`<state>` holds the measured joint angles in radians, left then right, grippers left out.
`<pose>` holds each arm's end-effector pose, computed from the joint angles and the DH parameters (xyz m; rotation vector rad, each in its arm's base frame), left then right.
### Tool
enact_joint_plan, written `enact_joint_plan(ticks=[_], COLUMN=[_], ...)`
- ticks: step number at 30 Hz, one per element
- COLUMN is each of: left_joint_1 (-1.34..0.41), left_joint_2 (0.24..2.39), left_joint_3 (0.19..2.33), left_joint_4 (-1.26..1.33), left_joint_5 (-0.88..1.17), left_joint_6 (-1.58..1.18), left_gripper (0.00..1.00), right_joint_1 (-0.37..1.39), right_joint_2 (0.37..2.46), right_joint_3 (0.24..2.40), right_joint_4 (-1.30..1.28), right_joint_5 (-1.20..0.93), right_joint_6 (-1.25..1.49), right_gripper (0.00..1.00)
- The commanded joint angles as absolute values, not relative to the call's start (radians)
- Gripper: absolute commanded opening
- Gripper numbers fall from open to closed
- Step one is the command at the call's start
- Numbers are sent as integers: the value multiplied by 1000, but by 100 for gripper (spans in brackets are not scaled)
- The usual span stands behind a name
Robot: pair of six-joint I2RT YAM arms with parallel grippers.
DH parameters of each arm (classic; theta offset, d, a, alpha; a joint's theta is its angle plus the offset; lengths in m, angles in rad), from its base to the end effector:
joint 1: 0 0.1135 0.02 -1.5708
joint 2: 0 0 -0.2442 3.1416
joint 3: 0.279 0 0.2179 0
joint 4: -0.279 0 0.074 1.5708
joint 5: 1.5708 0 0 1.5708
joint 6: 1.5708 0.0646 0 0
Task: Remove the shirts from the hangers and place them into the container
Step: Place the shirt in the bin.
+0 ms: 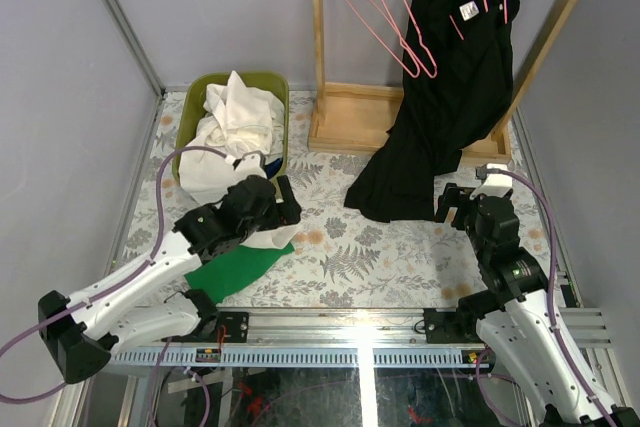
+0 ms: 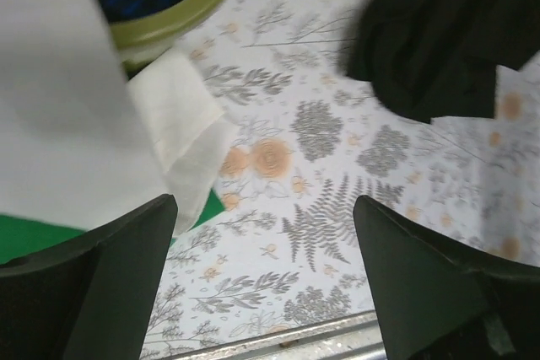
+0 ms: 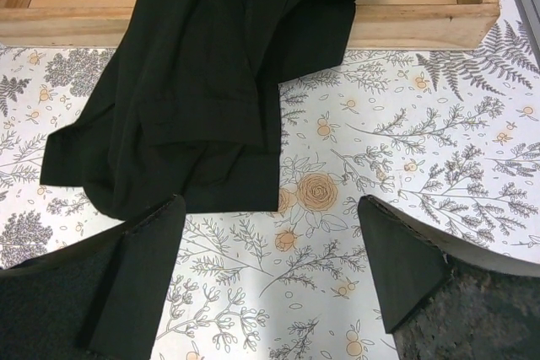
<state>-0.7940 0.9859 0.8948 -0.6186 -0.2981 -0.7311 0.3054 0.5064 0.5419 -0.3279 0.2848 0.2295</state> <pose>0.1553 -0.1309 0.2694 -0.0855 2.2861 -0.4763 0.1427 0.0260 0.2601 0.1263 1.8481 0.1071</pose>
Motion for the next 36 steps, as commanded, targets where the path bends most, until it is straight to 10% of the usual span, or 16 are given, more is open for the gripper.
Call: enact_joint_plan(ticks=[1,32,36], left_joint_1=[-848,-862,-862], left_joint_2=[951,1292,1335], left_joint_3=[822,719,757], left_joint_4=[-676,-827,-832], left_joint_5=[-548,-705,-764], left_joint_6=[-939,-1429,-1383], left_gripper=[85,84,70], right_joint_1=[305,305,305], right_joint_2=[498,508,502], right_joint_3=[535,523,523], right_joint_4=[-279,-271,-278], right_joint_5=[278,290,288], right_joint_6=[238,216,215], right_gripper=[91,91,91])
